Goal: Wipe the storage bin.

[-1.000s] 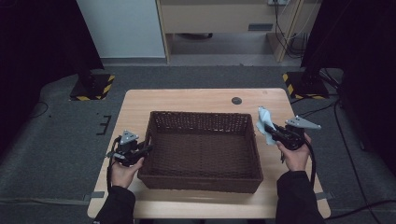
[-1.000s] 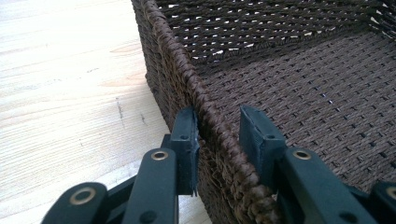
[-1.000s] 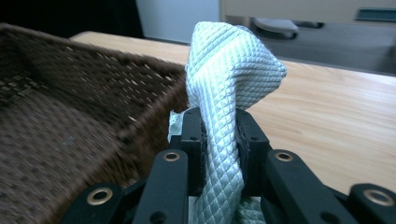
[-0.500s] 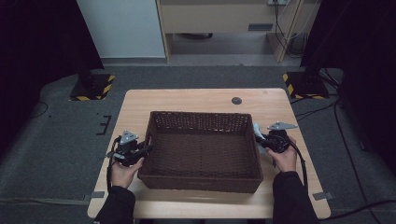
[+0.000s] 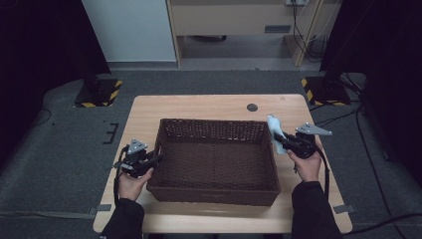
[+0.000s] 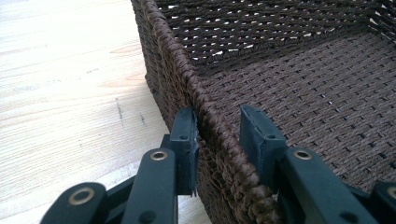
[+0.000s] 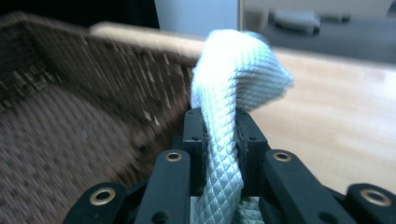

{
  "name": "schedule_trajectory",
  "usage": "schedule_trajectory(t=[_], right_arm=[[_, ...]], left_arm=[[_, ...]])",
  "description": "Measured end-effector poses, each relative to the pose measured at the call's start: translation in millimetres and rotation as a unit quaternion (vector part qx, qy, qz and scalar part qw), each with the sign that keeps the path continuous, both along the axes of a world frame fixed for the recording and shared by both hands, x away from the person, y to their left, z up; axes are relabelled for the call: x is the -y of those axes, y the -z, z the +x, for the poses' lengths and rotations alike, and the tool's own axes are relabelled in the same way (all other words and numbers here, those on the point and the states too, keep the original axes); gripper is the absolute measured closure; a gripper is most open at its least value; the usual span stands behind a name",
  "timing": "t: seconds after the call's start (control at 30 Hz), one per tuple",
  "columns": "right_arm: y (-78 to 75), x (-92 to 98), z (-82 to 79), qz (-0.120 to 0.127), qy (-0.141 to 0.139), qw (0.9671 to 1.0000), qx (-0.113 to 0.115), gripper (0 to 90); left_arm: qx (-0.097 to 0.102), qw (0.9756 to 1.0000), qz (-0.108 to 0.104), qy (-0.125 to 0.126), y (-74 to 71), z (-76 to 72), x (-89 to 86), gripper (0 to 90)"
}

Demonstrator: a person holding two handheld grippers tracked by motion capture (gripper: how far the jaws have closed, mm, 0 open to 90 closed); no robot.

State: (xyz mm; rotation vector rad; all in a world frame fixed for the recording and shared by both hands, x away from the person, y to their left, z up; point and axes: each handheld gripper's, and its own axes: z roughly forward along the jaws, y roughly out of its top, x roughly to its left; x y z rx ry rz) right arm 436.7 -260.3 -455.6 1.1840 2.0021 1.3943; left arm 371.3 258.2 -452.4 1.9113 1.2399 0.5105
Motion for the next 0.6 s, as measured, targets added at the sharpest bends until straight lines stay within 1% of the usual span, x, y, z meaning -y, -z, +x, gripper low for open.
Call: schedule_trajectory(t=[0.03,0.07,0.13,0.17,0.3,0.33,0.4,0.47,0.53,0.57,0.6], right_arm=[[-1.8,-1.5,-0.5,0.005,-0.005,1.0,0.0,78.0],[-1.2,-3.0,-0.5,-0.003,-0.008,1.0,-0.001,78.0],[4.8,-5.0,1.7,-0.021,-0.011,0.9997,-0.011,78.1],[8.4,-5.4,2.6,-0.019,-0.007,0.9997,-0.014,78.1],[17.5,-2.3,4.7,-0.033,-0.004,0.9986,-0.041,78.2],[21.2,-2.3,5.2,-0.04,-0.004,0.9979,-0.051,78.1],[31.3,-3.3,7.3,-0.07,-0.002,0.9944,-0.08,78.2],[42.0,-6.1,9.1,-0.086,-0.004,0.9907,-0.105,78.2],[50.2,-10.5,10.8,-0.109,-0.012,0.9853,-0.131,78.1],[53.6,-12.7,11.6,-0.115,-0.019,0.9836,-0.137,78.1],[56.1,-15.0,12.1,-0.117,-0.02,0.9826,-0.143,78.1]], left_arm=[[0.0,1.0,0.0,0.0,0.0,0.0,-0.1,66.6],[0.0,1.0,-0.001,0.0,0.1,0.0,-0.1,66.5],[0.0,1.0,-0.001,0.0,0.0,-0.2,0.1,66.5],[0.0,1.0,0.0,0.0,0.0,-0.2,0.1,66.5],[-0.001,1.0,-0.005,-0.001,0.4,0.0,-0.6,66.4],[-0.001,1.0,-0.006,-0.002,0.5,0.0,-0.6,66.4],[-0.001,1.0,-0.005,-0.002,0.4,-0.1,-0.5,66.5],[-0.001,1.0,-0.004,-0.003,0.3,-0.1,-0.2,66.7],[-0.002,1.0,-0.005,-0.004,0.3,-0.1,-0.2,66.8],[-0.004,1.0,-0.007,-0.006,0.2,-0.1,-0.3,66.8],[-0.005,0.9999,-0.007,-0.007,0.2,0.0,-0.2,66.9]])
